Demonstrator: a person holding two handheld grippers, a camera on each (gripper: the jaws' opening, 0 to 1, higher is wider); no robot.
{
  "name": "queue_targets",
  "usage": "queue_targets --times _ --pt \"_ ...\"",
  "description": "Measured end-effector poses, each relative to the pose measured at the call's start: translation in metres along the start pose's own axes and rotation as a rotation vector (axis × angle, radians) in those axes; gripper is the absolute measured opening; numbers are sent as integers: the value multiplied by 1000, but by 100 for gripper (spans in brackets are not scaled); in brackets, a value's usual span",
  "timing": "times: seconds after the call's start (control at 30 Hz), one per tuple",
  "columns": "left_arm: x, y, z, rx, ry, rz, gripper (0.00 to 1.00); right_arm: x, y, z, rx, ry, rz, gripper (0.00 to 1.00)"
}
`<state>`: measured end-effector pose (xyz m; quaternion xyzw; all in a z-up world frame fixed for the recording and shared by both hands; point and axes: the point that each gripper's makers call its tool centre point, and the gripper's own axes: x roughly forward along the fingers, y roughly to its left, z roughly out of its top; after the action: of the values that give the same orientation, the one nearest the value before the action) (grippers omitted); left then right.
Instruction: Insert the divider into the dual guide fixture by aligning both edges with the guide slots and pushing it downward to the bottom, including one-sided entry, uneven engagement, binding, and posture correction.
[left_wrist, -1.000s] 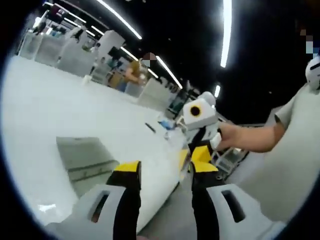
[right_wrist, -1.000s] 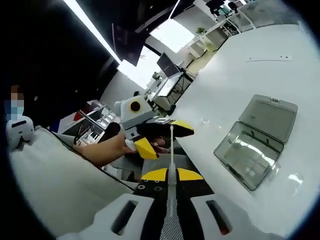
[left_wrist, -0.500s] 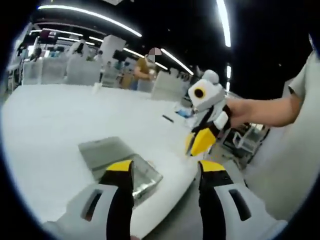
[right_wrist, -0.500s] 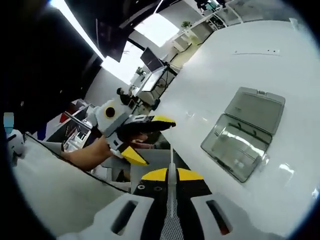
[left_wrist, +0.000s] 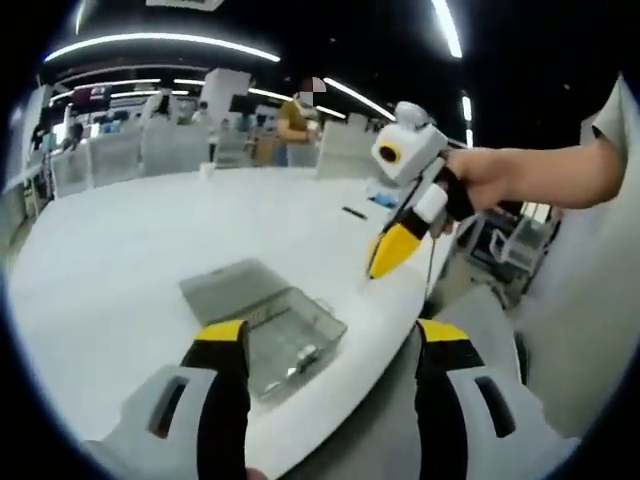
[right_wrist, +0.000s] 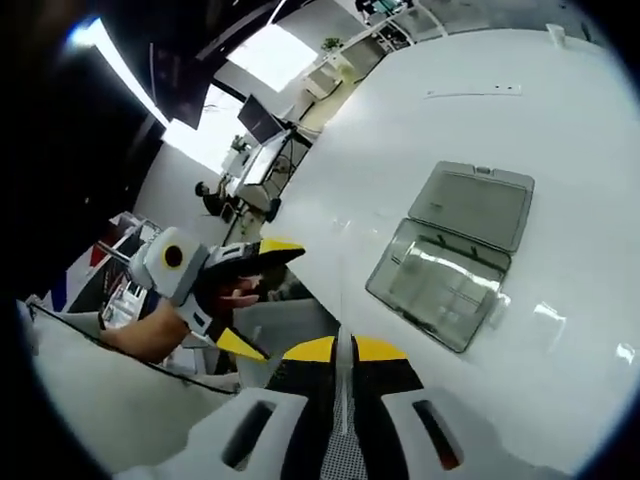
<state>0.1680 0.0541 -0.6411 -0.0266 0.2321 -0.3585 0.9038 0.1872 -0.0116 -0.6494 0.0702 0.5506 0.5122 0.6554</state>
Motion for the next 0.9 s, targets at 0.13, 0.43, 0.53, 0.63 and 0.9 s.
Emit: queue_targets --times 0.13,0.43,0.53,0.63,0.9 --pt "-2 -2 -2 15 7 5 65 2 -11 0 41 12 -64 0" --pt "-5 1 -8 28 15 14 64 11 -23 1 62 44 -130 0" --pt "-5 2 -8 31 17 16 64 14 -29 2 79 55 -153 0" --pt "-6 4 -10 33 19 18 64 19 -37 5 87 67 -191 0" --pt "-6 10 -12 28 20 19 64 28 -53 8 139 99 -277 0"
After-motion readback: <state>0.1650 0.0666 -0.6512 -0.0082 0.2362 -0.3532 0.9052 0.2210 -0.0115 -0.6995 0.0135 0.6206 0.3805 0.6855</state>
